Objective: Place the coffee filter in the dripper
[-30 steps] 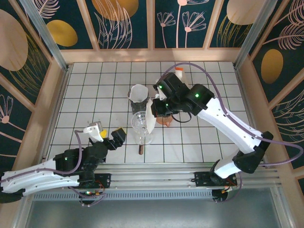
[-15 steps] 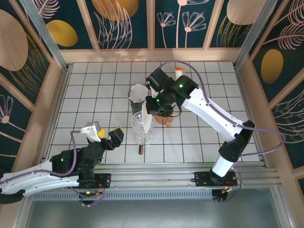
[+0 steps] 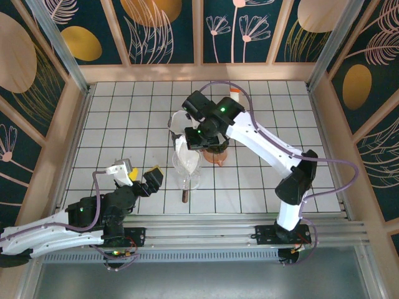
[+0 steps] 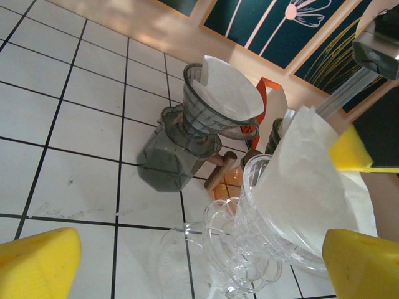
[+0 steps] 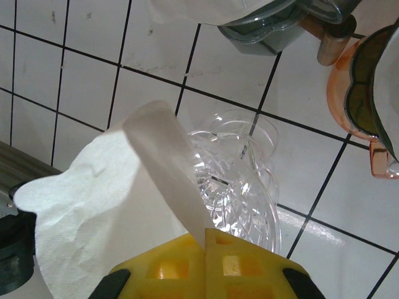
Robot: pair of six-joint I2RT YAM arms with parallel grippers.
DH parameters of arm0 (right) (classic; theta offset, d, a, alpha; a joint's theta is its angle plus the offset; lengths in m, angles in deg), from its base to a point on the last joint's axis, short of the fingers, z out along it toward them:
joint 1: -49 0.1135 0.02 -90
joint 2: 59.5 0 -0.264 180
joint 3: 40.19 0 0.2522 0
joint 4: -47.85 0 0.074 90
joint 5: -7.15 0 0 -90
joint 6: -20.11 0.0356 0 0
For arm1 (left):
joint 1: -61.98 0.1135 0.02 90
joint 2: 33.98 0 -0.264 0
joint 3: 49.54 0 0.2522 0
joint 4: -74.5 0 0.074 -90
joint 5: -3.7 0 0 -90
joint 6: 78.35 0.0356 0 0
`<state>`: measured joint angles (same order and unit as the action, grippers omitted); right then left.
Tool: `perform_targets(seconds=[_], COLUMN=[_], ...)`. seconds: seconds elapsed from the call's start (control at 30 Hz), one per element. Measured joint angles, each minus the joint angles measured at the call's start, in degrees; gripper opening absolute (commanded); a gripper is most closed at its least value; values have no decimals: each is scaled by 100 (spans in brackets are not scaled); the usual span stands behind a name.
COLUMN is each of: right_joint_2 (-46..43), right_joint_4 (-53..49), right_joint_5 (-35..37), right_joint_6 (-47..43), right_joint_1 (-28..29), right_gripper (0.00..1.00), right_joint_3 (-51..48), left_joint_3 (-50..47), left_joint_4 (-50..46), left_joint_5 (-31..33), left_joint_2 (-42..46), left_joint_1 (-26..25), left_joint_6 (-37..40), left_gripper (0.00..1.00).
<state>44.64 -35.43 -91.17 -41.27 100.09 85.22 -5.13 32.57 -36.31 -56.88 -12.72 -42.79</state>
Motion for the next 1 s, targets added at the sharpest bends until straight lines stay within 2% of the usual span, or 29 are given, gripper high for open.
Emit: perform_targets(seconds=[0.73,0.83,0.9,1.0], right_joint_2=[275,282,286,293], right_joint_4=[-144,-146,-157,-208], right_joint_5=[400,507,584,717], right_joint_6=[-254,-282,-282,-295], right_joint_1=[223,273,319,378], right_gripper=[0,7,17,36], right_joint_3=[114,114,140,273], left_joint_3=[0,0,0,0], left_joint_4=[188,221,264,289], left_joint_5=[-70,-144,-201,-273], left_joint_2=[-118,-127,-125,-90], left_joint_1=[0,0,0,0], left_joint_6=[44,68,111,173], left_gripper=[99,99,99,99])
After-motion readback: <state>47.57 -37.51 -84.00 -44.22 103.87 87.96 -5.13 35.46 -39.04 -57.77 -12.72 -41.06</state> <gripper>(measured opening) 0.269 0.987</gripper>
